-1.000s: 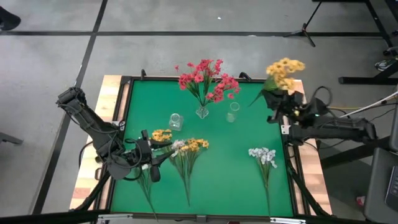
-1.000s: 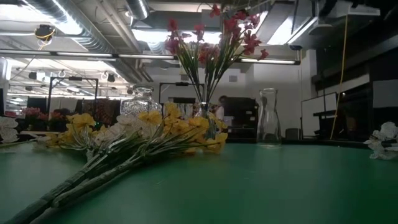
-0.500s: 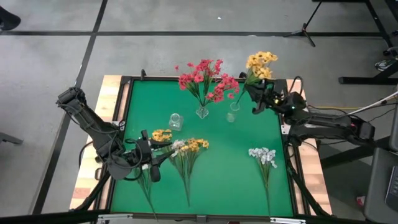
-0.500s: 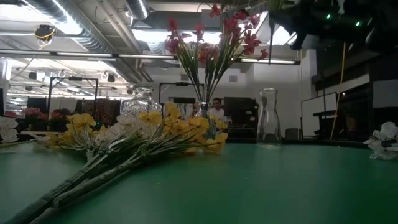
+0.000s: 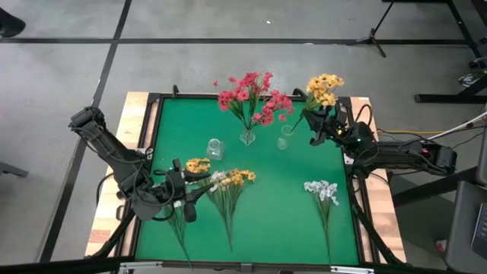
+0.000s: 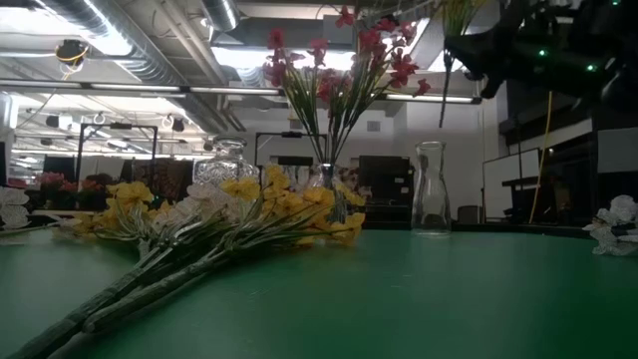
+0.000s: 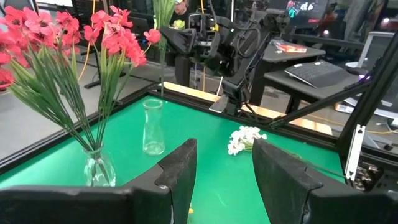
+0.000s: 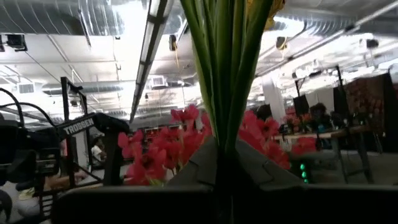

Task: Sort flowers into vase by color
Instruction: Put the right yellow flower into the right transparent vase

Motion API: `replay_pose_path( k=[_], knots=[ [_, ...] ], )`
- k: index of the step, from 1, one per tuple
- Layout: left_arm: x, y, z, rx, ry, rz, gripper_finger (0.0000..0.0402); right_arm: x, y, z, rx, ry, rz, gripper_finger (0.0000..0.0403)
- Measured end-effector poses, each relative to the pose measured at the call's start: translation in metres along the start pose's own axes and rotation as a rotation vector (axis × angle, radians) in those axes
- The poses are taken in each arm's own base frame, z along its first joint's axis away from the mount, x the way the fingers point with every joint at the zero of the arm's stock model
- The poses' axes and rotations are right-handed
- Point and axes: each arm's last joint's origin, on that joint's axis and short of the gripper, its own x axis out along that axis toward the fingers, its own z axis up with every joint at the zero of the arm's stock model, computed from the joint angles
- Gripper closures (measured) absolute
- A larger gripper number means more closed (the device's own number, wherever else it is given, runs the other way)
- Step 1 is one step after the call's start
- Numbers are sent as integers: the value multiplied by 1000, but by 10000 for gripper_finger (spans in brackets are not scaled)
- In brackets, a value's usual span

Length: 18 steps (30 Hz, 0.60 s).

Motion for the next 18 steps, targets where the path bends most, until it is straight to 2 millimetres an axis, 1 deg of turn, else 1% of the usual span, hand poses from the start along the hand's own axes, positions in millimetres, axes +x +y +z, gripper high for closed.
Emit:
replay_pose_path(
  k=[5, 8, 11, 18],
  knots=[
    [0, 0, 0, -2, -2, 3, 249, 1, -1, -4, -17, 10, -16, 389],
    [0, 0, 0, -3, -4, 8, 249, 2, -3, -11, -16, 40, -22, 385],
    [0, 0, 0, -3, -4, 8, 249, 4, -3, -14, -18, 30, -19, 381],
    [0, 0, 0, -1, -4, 9, 249, 7, -7, -29, -34, 58, -30, 387]
  ],
)
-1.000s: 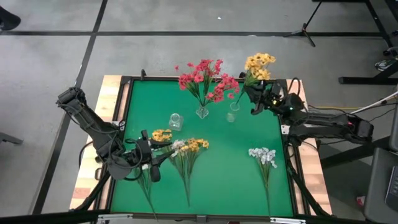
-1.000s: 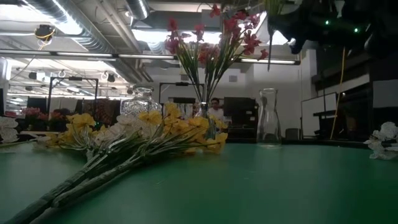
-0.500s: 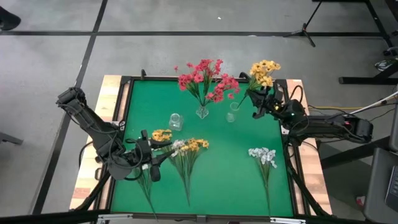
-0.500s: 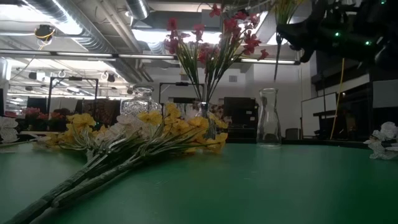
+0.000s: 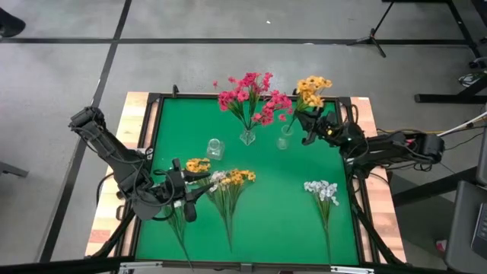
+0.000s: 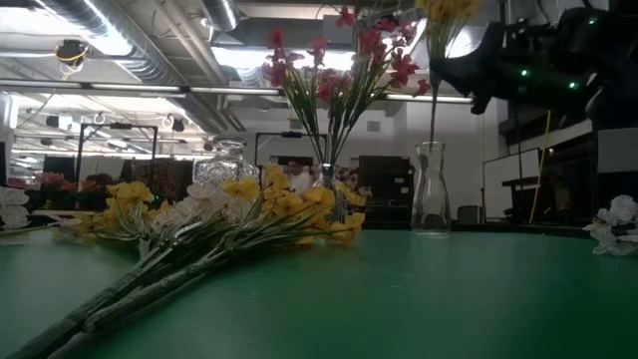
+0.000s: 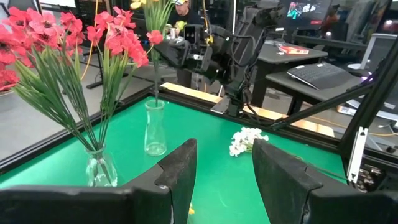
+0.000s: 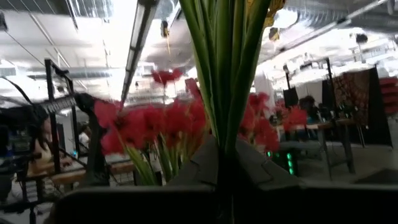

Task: Sort flowers into vase by color
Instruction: Put the right yellow flower into the right transparent vase

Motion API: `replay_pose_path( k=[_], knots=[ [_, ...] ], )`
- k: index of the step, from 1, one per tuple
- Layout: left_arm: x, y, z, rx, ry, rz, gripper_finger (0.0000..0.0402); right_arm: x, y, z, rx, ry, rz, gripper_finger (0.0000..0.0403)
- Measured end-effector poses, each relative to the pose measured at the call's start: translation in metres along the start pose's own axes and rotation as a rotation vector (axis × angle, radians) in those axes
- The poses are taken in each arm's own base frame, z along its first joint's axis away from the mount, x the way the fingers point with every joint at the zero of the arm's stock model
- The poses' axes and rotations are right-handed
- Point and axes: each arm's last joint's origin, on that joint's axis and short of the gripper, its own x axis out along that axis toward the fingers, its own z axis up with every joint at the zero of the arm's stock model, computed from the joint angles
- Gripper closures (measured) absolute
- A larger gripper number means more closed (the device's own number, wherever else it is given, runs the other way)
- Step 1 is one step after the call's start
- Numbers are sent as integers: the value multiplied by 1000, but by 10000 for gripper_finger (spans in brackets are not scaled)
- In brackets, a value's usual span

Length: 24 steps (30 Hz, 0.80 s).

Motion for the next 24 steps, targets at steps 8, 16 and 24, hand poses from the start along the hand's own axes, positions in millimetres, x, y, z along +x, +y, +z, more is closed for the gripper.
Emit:
replay_pose_path(
  k=[8, 16, 24],
  knots=[
    [0, 0, 0, 4, 1, 1, 249, 2, -3, -13, -1, 40, -33, 375],
    [0, 0, 0, 4, 1, 1, 249, 2, -3, -14, -2, 45, -38, 373],
    [0, 0, 0, 4, 1, 0, 249, 2, -3, -13, -4, 45, -38, 371]
  ],
)
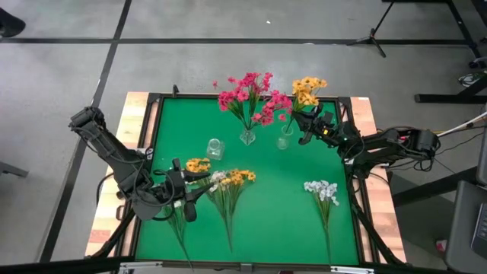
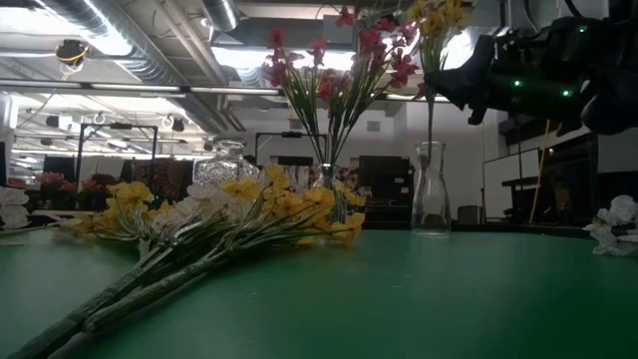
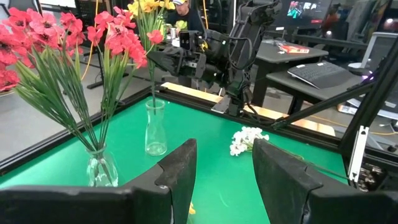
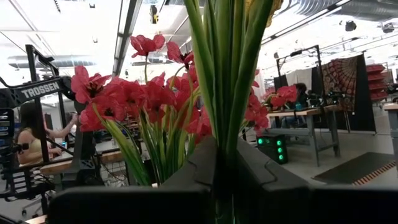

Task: Sort flowers into vase by color
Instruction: Put the right yellow flower into the right transparent vase

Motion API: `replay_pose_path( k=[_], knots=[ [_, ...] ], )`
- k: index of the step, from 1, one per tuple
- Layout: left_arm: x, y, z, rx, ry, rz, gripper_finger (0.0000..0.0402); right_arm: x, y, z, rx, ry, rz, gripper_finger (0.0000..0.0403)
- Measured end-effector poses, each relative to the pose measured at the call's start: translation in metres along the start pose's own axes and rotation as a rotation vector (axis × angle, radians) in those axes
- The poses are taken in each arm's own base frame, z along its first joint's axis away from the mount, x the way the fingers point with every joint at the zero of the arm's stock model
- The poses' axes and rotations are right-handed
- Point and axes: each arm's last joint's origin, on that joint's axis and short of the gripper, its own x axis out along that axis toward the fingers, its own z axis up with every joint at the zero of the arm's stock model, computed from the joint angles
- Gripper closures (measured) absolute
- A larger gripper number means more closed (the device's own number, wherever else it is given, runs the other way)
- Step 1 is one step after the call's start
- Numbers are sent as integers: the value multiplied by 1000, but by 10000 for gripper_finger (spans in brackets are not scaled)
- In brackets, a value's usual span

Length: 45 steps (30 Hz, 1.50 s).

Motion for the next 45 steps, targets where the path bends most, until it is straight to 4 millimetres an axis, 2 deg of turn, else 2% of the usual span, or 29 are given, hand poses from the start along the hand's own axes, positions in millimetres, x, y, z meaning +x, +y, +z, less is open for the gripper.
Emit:
replay_pose_path(
  k=[4, 13, 18, 26, 34, 45],
  knots=[
    [0, 0, 0, 0, 0, 0, 249, 0, 0, 0, -2, 0, -1, 343],
    [0, 0, 0, -1, 0, 0, 249, 0, -1, 0, -18, -3, -25, 226],
    [0, 0, 0, -1, 0, 0, 249, 0, -2, 0, -22, -5, -55, 193],
    [0, 0, 0, -1, 0, 0, 249, -1, -3, -10, -45, 112, -65, 185],
    [0, 0, 0, -2, 0, 0, 249, -4, -2, -5, -75, 164, -69, 184],
    [0, 0, 0, -22, 0, 0, 249, -16, -3, -12, -76, 386, -85, 184]
  ],
)
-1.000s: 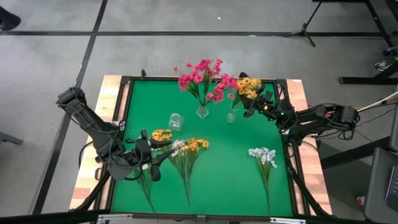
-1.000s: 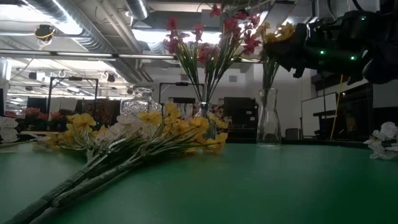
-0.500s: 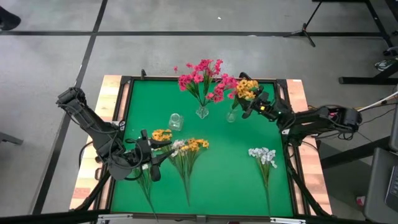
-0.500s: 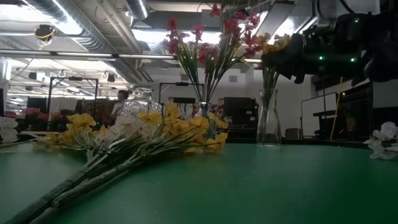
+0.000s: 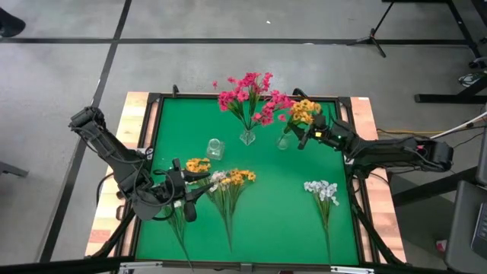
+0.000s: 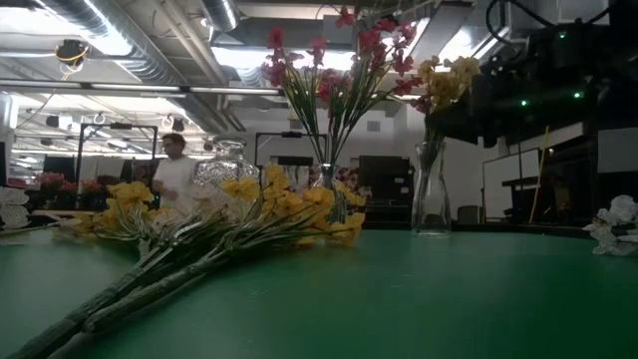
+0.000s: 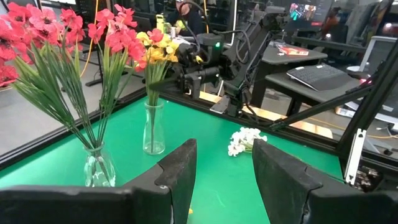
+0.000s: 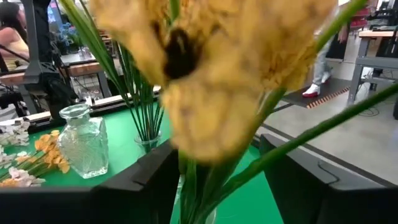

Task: Sort flowers into vase by color
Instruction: Put the right yellow flower into the right transparent vase

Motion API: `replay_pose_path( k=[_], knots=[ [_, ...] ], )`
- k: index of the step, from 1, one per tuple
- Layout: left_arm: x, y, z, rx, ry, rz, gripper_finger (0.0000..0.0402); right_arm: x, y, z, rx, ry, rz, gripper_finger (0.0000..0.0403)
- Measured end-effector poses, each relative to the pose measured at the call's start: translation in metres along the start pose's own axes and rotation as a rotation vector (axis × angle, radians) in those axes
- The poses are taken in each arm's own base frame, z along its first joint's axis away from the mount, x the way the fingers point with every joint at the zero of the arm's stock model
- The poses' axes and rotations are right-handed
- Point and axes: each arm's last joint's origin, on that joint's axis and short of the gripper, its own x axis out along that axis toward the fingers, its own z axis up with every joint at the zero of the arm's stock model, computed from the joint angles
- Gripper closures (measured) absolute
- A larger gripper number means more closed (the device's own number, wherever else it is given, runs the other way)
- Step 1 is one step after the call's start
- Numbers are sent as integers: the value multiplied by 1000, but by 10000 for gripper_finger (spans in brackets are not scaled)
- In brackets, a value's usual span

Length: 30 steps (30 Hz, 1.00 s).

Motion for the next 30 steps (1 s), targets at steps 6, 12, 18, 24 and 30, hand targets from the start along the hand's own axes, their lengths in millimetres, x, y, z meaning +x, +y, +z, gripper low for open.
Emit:
replay_pose_path(
  k=[6, 12, 18, 24, 30],
  knots=[
    [0, 0, 0, 0, 0, 0, 249, -6, 0, 5, -2, -4, 1, 184],
    [0, 0, 0, 0, 0, 0, 249, -15, 1, 3, 18, 82, 20, 184],
    [0, 0, 0, 0, 0, 0, 249, -27, 0, -2, 58, 196, 26, 184],
    [0, 0, 0, -3, 0, -1, 249, -40, 1, 0, 133, 222, 57, 184],
    [0, 0, 0, -3, 0, -1, 249, -48, 4, -2, 248, 294, 148, 184]
  ],
)
